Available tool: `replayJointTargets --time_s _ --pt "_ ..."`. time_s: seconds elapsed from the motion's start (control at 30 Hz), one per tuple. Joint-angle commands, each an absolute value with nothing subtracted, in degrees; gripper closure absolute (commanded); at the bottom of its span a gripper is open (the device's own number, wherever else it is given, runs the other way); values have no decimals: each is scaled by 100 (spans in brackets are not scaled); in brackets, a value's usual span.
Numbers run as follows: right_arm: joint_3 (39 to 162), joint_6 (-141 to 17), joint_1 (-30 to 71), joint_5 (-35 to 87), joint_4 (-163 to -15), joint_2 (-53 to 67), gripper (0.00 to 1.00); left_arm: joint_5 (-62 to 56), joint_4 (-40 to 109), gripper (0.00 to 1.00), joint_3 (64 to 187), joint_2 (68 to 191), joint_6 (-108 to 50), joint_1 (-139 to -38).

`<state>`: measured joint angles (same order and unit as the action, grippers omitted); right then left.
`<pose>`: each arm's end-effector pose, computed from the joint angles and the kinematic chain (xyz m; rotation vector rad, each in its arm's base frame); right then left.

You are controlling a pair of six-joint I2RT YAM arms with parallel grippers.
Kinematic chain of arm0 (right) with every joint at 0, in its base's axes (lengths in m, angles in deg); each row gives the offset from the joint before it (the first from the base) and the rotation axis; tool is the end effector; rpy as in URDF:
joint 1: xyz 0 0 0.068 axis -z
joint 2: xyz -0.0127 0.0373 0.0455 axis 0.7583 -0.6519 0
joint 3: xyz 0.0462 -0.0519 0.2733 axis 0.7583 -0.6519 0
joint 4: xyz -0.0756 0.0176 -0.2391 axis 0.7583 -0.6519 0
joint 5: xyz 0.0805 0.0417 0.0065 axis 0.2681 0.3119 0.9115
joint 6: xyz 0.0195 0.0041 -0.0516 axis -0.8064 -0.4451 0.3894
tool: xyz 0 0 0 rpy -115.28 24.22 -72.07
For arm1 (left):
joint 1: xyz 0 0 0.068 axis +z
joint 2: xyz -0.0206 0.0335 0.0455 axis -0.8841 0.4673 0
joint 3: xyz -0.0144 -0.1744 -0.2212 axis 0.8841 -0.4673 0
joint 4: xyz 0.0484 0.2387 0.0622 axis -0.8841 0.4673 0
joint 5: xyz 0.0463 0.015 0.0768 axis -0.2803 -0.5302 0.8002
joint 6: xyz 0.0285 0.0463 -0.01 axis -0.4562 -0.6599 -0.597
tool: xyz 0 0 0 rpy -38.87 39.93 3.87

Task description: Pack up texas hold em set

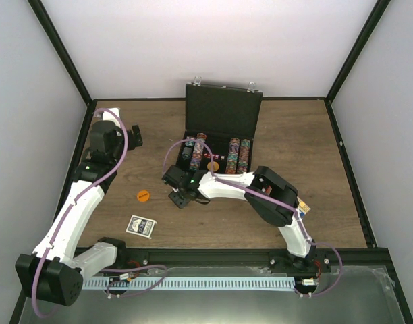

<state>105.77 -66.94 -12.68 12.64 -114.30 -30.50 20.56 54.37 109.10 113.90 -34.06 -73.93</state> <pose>0.2021 0.3715 0.1586 -1.1151 2.4522 0.2680 0.2203 -0.0360 0.3508 -0.0891 1.9444 0.0429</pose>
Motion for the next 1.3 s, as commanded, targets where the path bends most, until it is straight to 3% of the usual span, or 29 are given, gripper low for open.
replayJointTargets --time_s 0.0,0.6,1.03,1.27 --pt "10631 -6790 -1265 1169 -11639 -3201 56 2036 5318 0 10883 11399 -3395 -7409" --pt "10502 -6989 -1069 326 -11698 -1997 57 2061 5317 0 10885 11408 -3395 -7409" --pt "10429 -6662 746 691 -11109 -1931 58 2091 5312 0 10888 11439 -3407 -7409" --pt "10671 -6431 1208 808 -11037 -2331 58 2074 5318 0 10888 11491 -3408 -7408"
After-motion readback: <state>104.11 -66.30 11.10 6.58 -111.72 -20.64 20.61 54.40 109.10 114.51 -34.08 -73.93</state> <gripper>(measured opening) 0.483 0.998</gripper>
